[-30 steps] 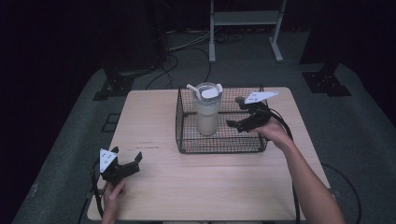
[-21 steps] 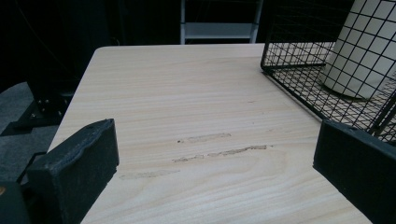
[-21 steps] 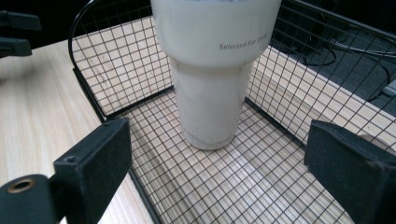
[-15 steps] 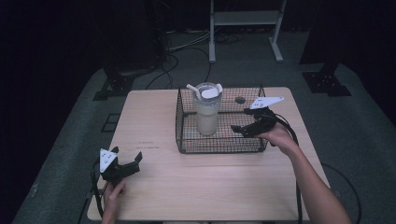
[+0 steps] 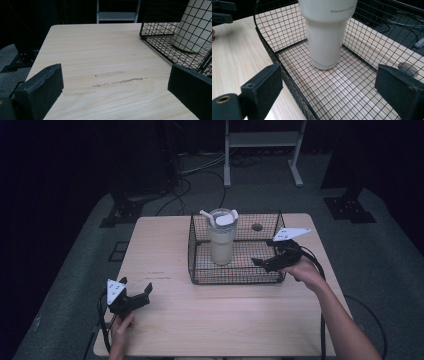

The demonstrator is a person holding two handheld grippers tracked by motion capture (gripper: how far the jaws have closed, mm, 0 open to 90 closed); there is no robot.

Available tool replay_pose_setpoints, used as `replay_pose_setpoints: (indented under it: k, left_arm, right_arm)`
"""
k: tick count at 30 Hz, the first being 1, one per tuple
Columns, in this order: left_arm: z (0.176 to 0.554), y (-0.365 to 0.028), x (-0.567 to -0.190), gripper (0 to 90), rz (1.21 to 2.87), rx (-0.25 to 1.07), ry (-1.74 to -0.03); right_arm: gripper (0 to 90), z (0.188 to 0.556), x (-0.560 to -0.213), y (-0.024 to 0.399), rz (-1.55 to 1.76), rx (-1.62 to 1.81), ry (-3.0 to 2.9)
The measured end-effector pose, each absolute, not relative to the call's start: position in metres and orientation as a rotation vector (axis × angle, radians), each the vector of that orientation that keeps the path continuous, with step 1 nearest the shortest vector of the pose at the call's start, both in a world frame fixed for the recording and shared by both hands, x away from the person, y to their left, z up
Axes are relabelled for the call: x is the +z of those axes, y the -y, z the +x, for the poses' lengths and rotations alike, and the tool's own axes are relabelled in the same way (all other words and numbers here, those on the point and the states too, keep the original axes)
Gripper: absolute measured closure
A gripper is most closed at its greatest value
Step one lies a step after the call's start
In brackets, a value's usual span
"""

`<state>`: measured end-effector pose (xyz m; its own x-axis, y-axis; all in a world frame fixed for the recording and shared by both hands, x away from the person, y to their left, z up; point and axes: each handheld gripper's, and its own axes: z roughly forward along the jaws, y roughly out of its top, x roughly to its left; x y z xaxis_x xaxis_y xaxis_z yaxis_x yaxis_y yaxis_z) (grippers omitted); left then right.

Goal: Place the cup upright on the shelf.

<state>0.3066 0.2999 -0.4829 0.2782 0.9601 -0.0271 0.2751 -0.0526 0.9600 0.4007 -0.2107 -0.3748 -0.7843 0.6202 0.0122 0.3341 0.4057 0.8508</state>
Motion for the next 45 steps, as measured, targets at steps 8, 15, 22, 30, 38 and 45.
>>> replay_pose_setpoints:
  k: [8, 15, 22, 30, 38, 45]
  left_arm:
    - [0.307, -0.300, -0.483, 0.0, 1.543, 0.856, -1.185]
    - [0.307, -0.300, -0.483, 0.0, 1.545, 0.857, -1.184]
    - [0.307, -0.299, -0.483, 0.0, 1.547, 0.858, -1.184]
    - [0.307, -0.299, -0.483, 0.0, 1.549, 0.859, -1.184]
    - [0.307, -0.299, -0.483, 0.0, 1.552, 0.860, -1.184]
    - [0.307, -0.299, -0.483, 0.0, 1.550, 0.858, -1.186]
  right_arm:
    - [7.1, 0.388, -0.374, 0.216, 0.819, 1.334, -2.351]
    - [7.1, 0.376, -0.380, 0.225, 0.826, 1.348, -2.349]
    - [7.1, 0.366, -0.386, 0.234, 0.842, 1.364, -2.332]
    - [7.1, 0.354, -0.392, 0.244, 0.856, 1.372, -2.323]
    - [7.1, 0.343, -0.401, 0.252, 0.871, 1.373, -2.316]
    - [7.1, 0.333, -0.411, 0.259, 0.887, 1.372, -2.315]
